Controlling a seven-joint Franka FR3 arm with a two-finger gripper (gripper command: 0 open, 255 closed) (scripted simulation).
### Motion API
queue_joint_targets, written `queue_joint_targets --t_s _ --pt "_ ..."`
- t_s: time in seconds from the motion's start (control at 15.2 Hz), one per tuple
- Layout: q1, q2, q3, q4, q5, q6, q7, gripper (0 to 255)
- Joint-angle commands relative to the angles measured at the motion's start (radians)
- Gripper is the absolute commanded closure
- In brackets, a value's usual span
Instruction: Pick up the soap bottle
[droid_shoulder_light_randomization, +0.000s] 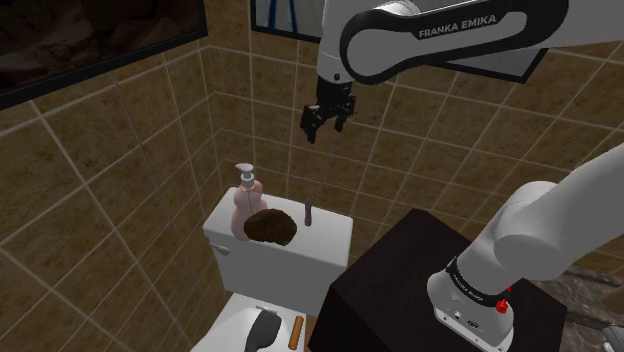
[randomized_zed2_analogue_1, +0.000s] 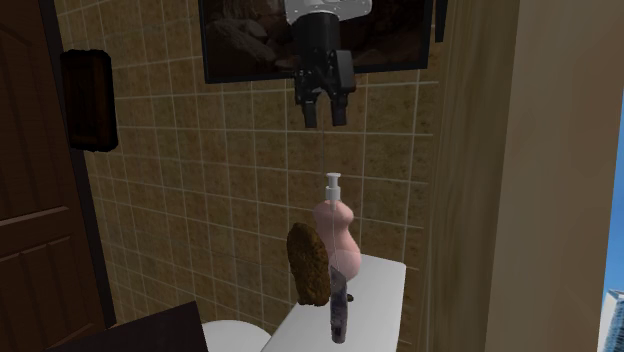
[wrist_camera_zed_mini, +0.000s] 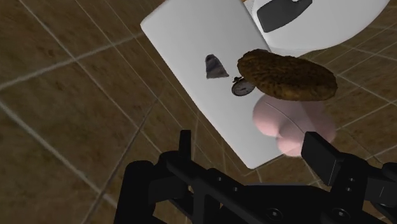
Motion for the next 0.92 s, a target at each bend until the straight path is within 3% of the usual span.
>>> queue_joint_targets --t_s 0.0,0.46,0.86 --pt "0.003 0.079 0.027 0.051 -0.020 0.017 0.048 0" --pt "0.038 0.355 0.091 0.255 -0.124 0.041 0.214 0" --pt "0.108 0.607 0.099 0.490 -0.221 0.009 0.332 0"
